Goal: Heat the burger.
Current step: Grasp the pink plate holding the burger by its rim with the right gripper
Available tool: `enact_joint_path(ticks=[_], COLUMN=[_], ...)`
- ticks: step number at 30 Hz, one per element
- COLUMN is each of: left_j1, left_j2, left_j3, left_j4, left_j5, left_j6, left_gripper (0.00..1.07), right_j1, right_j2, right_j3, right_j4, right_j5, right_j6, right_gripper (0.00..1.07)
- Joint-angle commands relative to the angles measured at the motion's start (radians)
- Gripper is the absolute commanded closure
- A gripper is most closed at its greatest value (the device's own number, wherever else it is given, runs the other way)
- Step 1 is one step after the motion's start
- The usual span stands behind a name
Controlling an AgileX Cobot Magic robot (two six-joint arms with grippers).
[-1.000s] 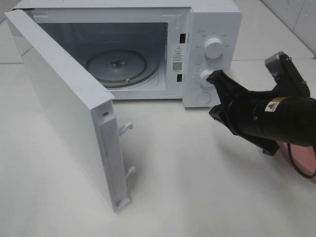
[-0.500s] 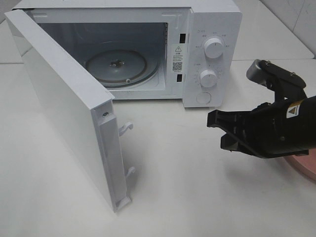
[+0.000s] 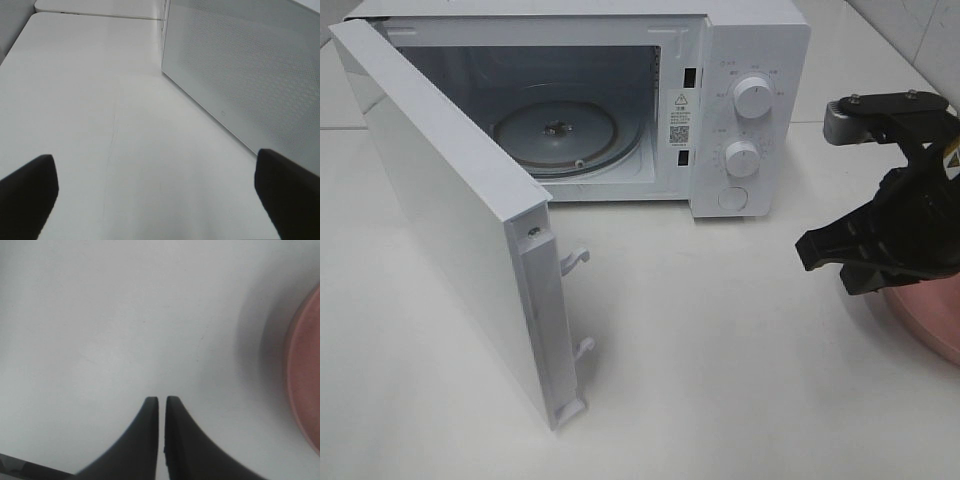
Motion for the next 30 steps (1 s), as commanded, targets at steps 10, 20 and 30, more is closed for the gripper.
enact_joint_path(ticks=[10, 20, 30], left_j1=[0.001, 0.001, 0.001], left_j2=[-0.005, -0.005, -0.005], left_j3=[0.000, 0.000, 0.000], left_j4=[-0.005, -0.005, -0.005], left_j5=[0.002, 0.002, 0.002], left_j6=[-0.007, -0.007, -0.007], left_gripper=[0.07, 0.07, 0.07], right_j1=[-0.004, -0.139, -0.225], right_j2=[-0.007, 0.001, 0.059], right_j3=[-0.069, -0.069, -0.070], right_j4=[-0.104, -0.119, -0.110], right_j5=[0.073, 0.119, 0.117], right_j6=[-0.110, -0.118, -0.137], right_gripper=[0.31, 0.06, 0.09])
